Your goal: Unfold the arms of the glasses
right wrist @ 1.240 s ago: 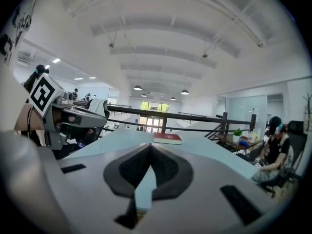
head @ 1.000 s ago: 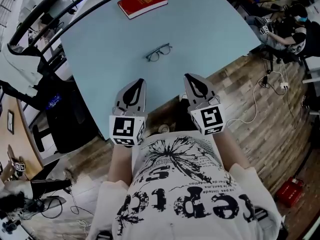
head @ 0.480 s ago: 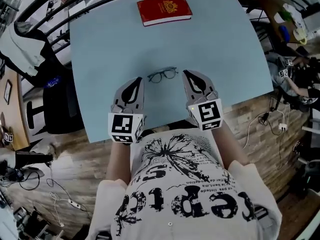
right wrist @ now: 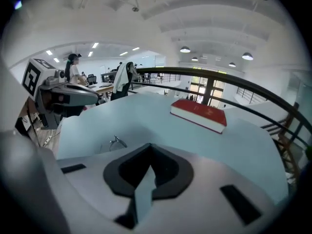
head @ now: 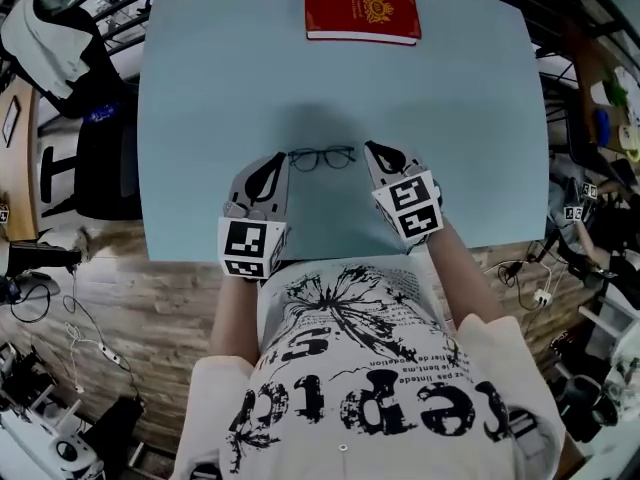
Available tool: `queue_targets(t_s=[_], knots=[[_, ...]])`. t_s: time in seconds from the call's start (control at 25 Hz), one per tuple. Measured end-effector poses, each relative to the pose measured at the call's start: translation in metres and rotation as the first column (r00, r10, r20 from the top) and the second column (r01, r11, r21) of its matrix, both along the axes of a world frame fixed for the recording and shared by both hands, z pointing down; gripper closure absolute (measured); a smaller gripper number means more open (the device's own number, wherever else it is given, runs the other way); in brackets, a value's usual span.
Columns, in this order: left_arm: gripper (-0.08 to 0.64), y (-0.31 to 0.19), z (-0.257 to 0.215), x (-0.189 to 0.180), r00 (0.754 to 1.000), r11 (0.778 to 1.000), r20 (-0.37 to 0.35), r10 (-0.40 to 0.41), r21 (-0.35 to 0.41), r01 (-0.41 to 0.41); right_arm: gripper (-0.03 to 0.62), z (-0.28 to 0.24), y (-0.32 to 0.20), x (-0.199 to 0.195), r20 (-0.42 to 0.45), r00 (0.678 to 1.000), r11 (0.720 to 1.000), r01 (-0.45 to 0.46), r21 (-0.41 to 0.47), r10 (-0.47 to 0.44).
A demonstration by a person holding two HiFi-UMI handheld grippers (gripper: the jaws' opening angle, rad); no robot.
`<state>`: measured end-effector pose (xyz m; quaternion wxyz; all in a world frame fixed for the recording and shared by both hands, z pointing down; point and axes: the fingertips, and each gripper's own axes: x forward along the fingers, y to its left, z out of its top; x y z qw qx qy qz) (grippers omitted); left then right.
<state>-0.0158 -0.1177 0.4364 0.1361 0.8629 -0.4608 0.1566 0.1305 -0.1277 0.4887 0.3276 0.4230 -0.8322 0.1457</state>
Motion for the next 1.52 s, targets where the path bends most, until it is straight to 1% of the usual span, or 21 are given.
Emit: queue_targets(t_s=[0.08, 0.12, 0.16, 0.2, 0.24, 0.32, 0.44, 0.56, 0.6, 0.64, 0.84, 0.96, 1.0, 1.12, 1.2, 1.28, 1.36, 1.4, 1.44, 1.52], knots=[[0.540, -0.003, 0.009, -0.001, 1.000, 1.000, -0.006, -0.022, -0.013, 0.022, 0.581, 0.018, -0.004, 0.000, -0.033, 0.997, 0.996, 0.064, -0.070, -0.066], [0.540, -0.006, 0.013, -0.002, 1.000, 0.999, -0.006, -0.030, -0.016, 0.030, 0.581, 0.027, -0.005, -0.001, -0.059, 0.992, 0.989, 0.107, -0.102, -0.113], [0.539, -0.008, 0.016, -0.003, 0.999, 0.999, -0.003, -0.036, -0.020, 0.036, 0.579, 0.036, -0.006, -0.001, -0.095, 0.980, 0.978, 0.160, -0.132, -0.173], [0.540, -0.010, 0.020, -0.004, 0.999, 0.999, 0.006, -0.043, -0.026, 0.043, 0.565, 0.044, -0.005, -0.002, -0.138, 0.960, 0.962, 0.220, -0.160, -0.243], [0.540, -0.011, 0.023, -0.004, 0.999, 0.998, 0.020, -0.050, -0.035, 0.050, 0.540, 0.052, -0.003, -0.003, -0.182, 0.932, 0.942, 0.281, -0.184, -0.314], [0.540, -0.009, 0.031, -0.005, 0.997, 0.997, 0.059, -0.056, -0.058, 0.059, 0.527, 0.064, 0.000, -0.006, -0.246, 0.870, 0.899, 0.382, -0.214, -0.428], [0.539, -0.007, 0.039, -0.003, 0.994, 0.995, 0.100, -0.042, -0.082, 0.050, 0.514, 0.075, -0.004, -0.009, -0.310, 0.792, 0.850, 0.474, -0.230, -0.526], [0.538, -0.005, 0.045, -0.002, 0.993, 0.994, 0.108, -0.037, -0.094, 0.047, 0.514, 0.089, 0.000, -0.011, -0.366, 0.680, 0.772, 0.567, -0.286, -0.635], [0.540, -0.004, 0.046, -0.002, 0.993, 0.994, 0.110, -0.039, -0.100, 0.050, 0.514, 0.092, 0.003, -0.012, -0.370, 0.654, 0.751, 0.588, -0.300, -0.660], [0.539, -0.002, 0.047, -0.003, 0.993, 0.993, 0.113, -0.039, -0.105, 0.051, 0.514, 0.095, 0.005, -0.014, -0.372, 0.637, 0.737, 0.601, -0.309, -0.675], [0.538, 0.005, 0.048, -0.007, 0.992, 0.993, 0.126, -0.026, -0.114, 0.040, 0.515, 0.102, 0.005, -0.022, -0.389, 0.581, 0.697, 0.636, -0.331, -0.715], [0.539, 0.008, 0.049, -0.011, 0.991, 0.991, 0.133, -0.031, -0.125, 0.048, 0.520, 0.108, 0.005, -0.026, -0.394, 0.544, 0.668, 0.655, -0.352, -0.741], [0.538, 0.009, 0.051, -0.012, 0.990, 0.989, 0.139, -0.031, -0.138, 0.051, 0.546, 0.108, 0.005, -0.027, -0.392, 0.539, 0.663, 0.661, -0.353, -0.746], [0.538, 0.011, 0.060, -0.014, 0.986, 0.981, 0.167, -0.006, -0.192, 0.039, 0.556, 0.108, 0.005, -0.030, -0.377, 0.538, 0.654, 0.672, -0.349, -0.754], [0.538, 0.010, 0.067, -0.012, 0.983, 0.973, 0.181, 0.037, -0.230, 0.006, 0.557, 0.108, 0.006, -0.030, -0.371, 0.536, 0.649, 0.673, -0.354, -0.758], [0.537, 0.010, 0.077, -0.007, 0.974, 0.959, 0.195, 0.114, -0.279, -0.057, 0.557, 0.108, 0.008, -0.030, -0.364, 0.535, 0.645, 0.671, -0.366, -0.762], [0.535, 0.011, 0.087, 0.003, 0.951, 0.935, 0.215, 0.220, -0.325, -0.143, 0.557, 0.106, 0.009, -0.030, -0.362, 0.527, 0.638, 0.674, -0.373, -0.769], [0.533, 0.010, 0.091, 0.010, 0.932, 0.921, 0.232, 0.277, -0.340, -0.188, 0.557, 0.104, 0.010, -0.031, -0.364, 0.520, 0.633, 0.678, -0.374, -0.772], [0.517, 0.009, 0.093, 0.016, 0.908, 0.907, 0.254, 0.333, -0.351, -0.234, 0.557, 0.103, 0.010, -0.031, -0.367, 0.514, 0.629, 0.682, -0.375, -0.776], [0.478, 0.007, 0.099, 0.031, 0.845, 0.872, 0.304, 0.439, -0.369, -0.321, 0.557, 0.100, 0.011, -0.029, -0.371, 0.503, 0.621, 0.685, -0.380, -0.781]])
